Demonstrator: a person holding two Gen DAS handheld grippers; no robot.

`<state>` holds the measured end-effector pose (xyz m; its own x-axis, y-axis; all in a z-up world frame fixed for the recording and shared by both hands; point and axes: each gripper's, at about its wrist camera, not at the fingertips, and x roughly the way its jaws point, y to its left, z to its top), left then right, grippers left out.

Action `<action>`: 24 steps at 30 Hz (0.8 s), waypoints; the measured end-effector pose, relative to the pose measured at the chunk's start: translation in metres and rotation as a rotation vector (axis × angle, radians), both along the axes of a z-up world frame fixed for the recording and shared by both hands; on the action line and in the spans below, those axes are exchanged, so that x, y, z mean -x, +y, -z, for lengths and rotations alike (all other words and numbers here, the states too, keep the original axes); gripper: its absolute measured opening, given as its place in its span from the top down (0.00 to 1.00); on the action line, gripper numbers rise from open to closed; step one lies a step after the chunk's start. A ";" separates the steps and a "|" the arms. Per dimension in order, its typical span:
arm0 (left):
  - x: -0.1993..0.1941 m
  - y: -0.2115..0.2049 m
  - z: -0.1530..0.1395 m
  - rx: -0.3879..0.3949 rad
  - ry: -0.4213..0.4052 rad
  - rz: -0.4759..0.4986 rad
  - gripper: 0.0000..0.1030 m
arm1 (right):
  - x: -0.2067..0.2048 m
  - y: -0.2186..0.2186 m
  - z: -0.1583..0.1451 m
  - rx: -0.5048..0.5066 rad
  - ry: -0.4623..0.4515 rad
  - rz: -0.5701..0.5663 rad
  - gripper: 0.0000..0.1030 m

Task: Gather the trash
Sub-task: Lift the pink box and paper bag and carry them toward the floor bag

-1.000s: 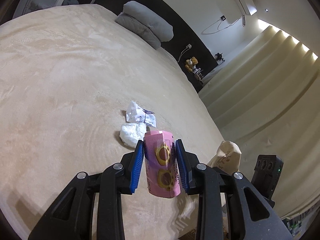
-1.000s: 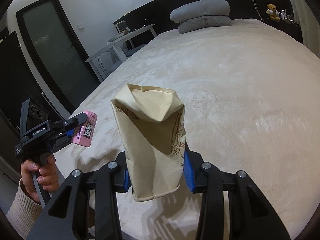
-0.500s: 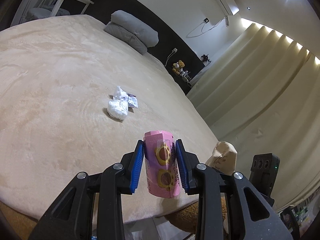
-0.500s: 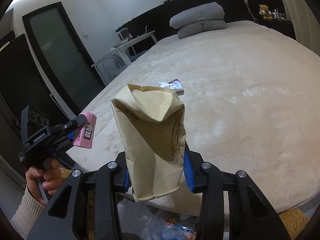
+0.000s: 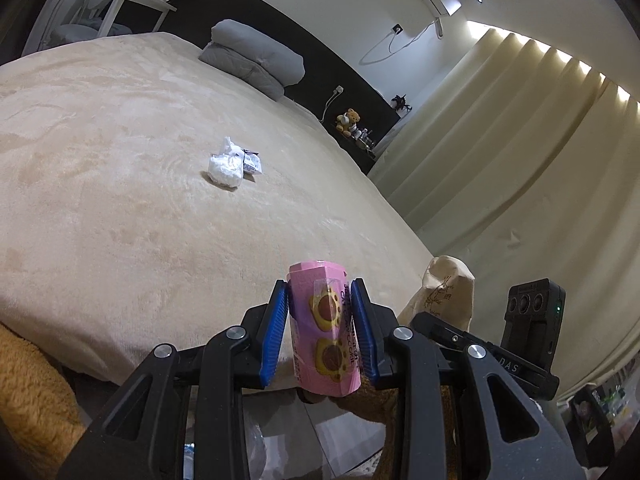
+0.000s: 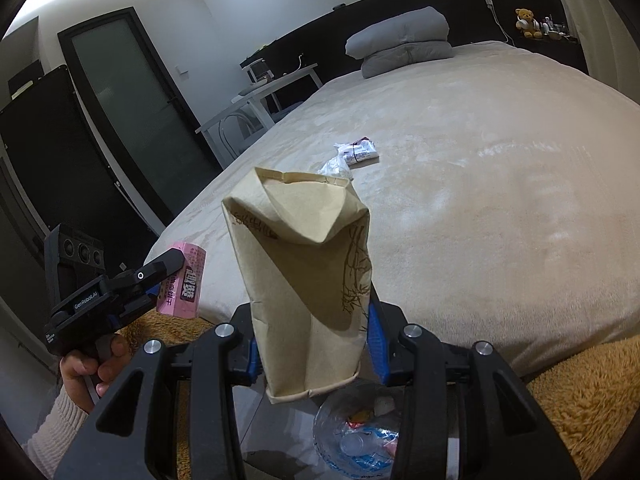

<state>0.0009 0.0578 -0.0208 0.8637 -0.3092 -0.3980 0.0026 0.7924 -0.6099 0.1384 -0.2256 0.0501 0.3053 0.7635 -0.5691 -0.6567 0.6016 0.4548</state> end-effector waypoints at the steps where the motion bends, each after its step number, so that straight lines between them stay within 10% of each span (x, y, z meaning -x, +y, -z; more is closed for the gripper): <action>1: 0.003 -0.003 0.002 0.000 0.003 0.003 0.70 | 0.003 -0.001 0.002 0.005 0.004 0.001 0.60; 24: -0.005 -0.043 0.046 -0.121 0.226 0.075 0.70 | 0.019 0.019 0.063 0.164 0.237 -0.115 0.60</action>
